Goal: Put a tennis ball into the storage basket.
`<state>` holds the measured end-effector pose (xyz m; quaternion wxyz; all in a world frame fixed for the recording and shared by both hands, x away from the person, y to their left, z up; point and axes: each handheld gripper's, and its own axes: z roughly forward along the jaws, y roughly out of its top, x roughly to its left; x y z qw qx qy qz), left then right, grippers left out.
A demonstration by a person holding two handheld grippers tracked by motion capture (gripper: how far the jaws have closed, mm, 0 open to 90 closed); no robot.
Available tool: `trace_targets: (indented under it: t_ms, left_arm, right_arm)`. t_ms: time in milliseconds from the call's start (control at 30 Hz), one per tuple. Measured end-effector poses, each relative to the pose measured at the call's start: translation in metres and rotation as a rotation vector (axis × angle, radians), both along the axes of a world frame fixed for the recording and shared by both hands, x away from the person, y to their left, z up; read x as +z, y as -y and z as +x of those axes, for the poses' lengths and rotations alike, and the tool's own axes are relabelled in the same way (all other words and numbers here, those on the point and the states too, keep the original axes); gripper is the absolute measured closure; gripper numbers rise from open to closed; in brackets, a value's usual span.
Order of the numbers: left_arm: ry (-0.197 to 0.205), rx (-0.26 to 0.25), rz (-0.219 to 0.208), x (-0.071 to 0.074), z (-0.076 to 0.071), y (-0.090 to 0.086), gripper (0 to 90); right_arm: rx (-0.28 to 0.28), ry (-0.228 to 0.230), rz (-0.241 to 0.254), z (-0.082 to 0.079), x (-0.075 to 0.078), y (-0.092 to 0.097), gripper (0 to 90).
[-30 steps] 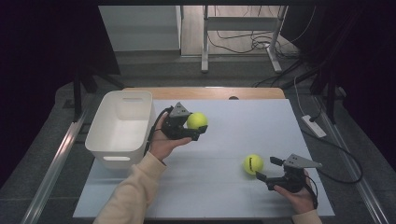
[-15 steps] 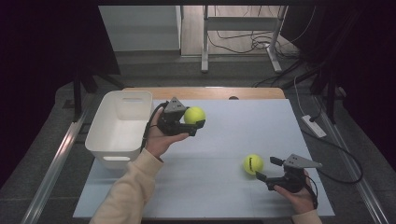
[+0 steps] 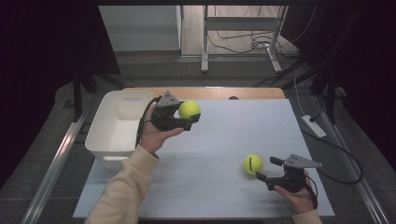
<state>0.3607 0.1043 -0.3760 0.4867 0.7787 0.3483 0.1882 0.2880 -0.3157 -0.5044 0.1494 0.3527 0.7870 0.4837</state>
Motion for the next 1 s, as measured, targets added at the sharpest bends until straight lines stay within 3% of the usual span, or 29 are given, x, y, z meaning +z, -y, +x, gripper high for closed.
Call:
trace_targets:
  t_ms: [1000]
  left_arm:
    - [-0.005,0.102,0.005,0.01,0.009,-0.03,27.0]
  right_arm:
    - [-0.002,-0.001,0.001,0.0,0.0,0.0,10.0]
